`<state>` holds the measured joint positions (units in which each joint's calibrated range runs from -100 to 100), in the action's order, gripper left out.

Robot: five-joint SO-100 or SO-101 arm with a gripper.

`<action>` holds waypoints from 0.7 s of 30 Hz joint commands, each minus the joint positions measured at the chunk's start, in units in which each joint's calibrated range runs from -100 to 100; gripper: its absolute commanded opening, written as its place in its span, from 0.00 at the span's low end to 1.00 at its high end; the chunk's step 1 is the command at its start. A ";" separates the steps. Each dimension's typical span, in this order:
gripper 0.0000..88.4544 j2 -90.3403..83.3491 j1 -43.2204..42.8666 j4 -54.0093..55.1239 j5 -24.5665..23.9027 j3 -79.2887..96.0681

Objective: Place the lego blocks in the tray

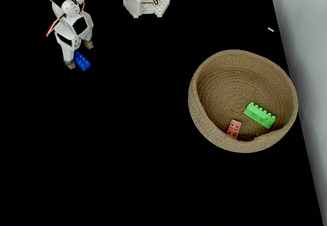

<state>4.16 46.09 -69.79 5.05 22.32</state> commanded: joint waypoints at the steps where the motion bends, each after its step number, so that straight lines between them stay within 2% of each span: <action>1: 0.28 -2.52 -0.09 1.61 -0.10 0.80; 6: 0.28 -2.69 -0.58 4.28 -0.24 3.63; 8: 0.17 -2.61 -0.67 5.61 -0.24 4.63; 10: 0.01 -2.44 -0.75 6.61 -0.29 4.91; 15: 0.00 -3.47 -1.16 3.70 -0.34 1.53; 21: 0.00 -9.06 -4.87 -5.72 0.39 -12.97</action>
<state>2.71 43.73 -70.44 5.05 20.90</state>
